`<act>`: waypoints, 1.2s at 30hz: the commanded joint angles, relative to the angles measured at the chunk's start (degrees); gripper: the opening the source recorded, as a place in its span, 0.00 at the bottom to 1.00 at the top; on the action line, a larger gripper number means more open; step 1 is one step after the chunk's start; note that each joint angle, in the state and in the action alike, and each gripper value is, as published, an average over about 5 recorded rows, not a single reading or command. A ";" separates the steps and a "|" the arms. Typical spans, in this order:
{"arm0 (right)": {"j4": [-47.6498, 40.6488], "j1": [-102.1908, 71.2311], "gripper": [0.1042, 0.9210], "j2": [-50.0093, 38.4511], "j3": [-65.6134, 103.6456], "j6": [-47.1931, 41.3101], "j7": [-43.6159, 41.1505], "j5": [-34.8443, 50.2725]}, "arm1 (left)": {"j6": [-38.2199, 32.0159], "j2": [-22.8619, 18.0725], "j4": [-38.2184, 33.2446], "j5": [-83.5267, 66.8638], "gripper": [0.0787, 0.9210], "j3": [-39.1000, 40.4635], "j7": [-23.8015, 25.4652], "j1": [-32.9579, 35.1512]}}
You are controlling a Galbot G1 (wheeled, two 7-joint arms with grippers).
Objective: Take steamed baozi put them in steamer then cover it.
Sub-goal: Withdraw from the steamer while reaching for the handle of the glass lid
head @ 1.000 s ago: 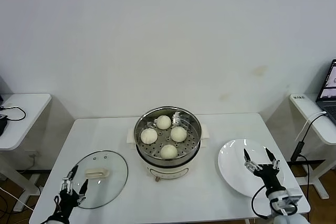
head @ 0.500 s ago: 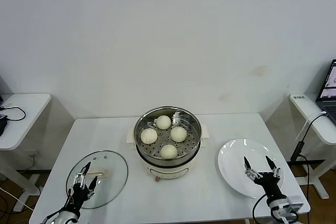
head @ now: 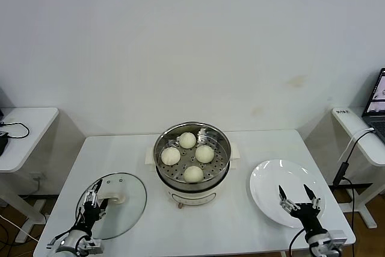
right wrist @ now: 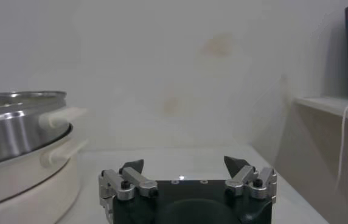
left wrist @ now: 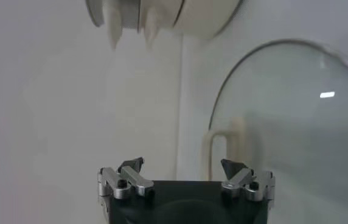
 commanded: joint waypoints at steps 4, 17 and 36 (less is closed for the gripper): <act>-0.16 -0.48 0.88 0.38 -0.16 -0.11 -0.15 -0.45 | 0.58 0.39 4.14 0.23 0.88 1.08 0.39 -5.11; -0.33 -0.56 0.88 0.88 -0.72 -0.17 -0.37 -0.90 | 0.57 -0.03 5.15 0.45 0.87 1.80 -0.04 -5.92; 0.66 -1.25 0.88 1.16 -0.91 -0.06 -0.51 -1.16 | -1.15 -2.55 5.39 2.10 0.23 1.70 -5.60 -4.51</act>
